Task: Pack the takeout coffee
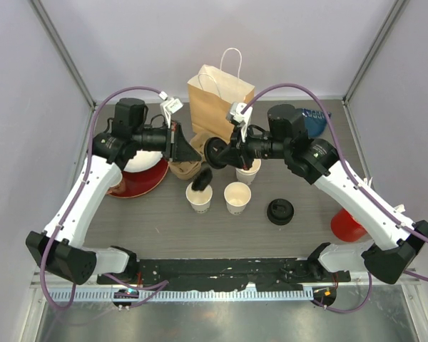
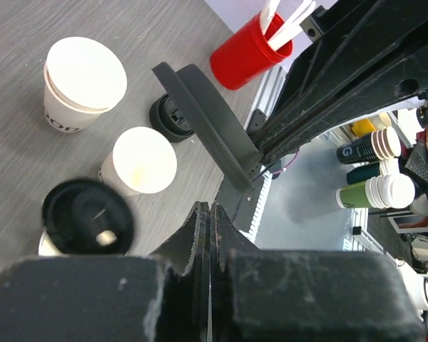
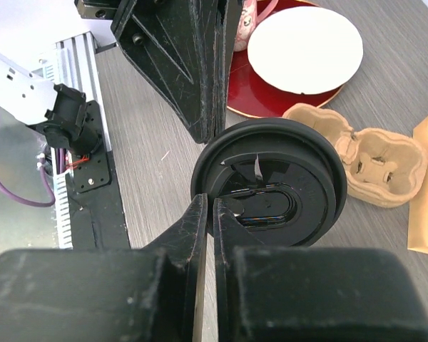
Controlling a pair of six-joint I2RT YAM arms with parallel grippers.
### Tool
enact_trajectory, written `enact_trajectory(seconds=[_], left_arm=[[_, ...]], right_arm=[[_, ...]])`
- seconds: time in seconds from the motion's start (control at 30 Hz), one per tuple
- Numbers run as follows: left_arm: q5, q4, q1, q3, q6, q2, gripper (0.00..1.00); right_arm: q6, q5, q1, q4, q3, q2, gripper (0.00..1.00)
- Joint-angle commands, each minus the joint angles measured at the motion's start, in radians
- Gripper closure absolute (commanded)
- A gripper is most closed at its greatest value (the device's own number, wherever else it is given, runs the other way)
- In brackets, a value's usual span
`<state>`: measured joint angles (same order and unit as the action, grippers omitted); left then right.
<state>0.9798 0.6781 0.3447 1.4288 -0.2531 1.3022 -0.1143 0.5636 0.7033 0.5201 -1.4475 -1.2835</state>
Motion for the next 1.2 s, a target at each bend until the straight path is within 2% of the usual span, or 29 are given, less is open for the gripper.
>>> enact_trajectory(seconds=[0.0, 0.13, 0.4, 0.47, 0.53, 0.63, 0.7, 0.83, 0.9, 1.0, 1.17], left_arm=[[-0.043, -0.017, -0.009, -0.021, 0.026, -0.007, 1.00], [-0.067, -0.012, -0.009, -0.044, 0.053, 0.005, 1.00], [-0.210, 0.073, -0.012, -0.022, 0.167, 0.008, 1.00], [-0.254, 0.095, -0.013, -0.019, 0.187, 0.009, 0.94], [-0.334, 0.098, -0.012, -0.031, 0.212, 0.006, 0.84], [-0.394, 0.106, -0.012, -0.050, 0.238, 0.003, 0.76], [-0.412, 0.112, -0.012, -0.056, 0.248, -0.003, 0.72], [-0.510, 0.130, -0.012, -0.051, 0.284, -0.007, 0.56], [-0.547, 0.135, -0.012, -0.050, 0.293, -0.007, 0.47], [-0.615, 0.138, -0.013, -0.056, 0.310, -0.012, 0.38], [-0.645, 0.136, -0.019, -0.070, 0.324, -0.021, 0.35]], right_arm=[[0.007, -0.022, 0.005, -0.046, 0.002, 0.019, 0.99], [0.019, -0.039, 0.005, -0.052, 0.009, 0.007, 0.99], [0.059, -0.114, 0.005, -0.029, -0.003, 0.000, 0.99], [0.077, -0.148, 0.005, 0.003, -0.014, 0.001, 0.99], [0.093, -0.235, 0.005, 0.046, -0.036, -0.008, 0.99], [0.146, -0.378, 0.007, 0.171, -0.048, -0.030, 0.99], [0.183, -0.445, 0.027, 0.260, -0.028, -0.062, 0.99], [0.219, -0.605, 0.094, 0.372, -0.002, -0.132, 0.99], [0.231, -0.614, 0.125, 0.386, 0.012, -0.163, 0.99], [0.237, -0.622, 0.140, 0.386, 0.019, -0.197, 0.99], [0.234, -0.607, 0.162, 0.400, 0.009, -0.252, 0.99]])
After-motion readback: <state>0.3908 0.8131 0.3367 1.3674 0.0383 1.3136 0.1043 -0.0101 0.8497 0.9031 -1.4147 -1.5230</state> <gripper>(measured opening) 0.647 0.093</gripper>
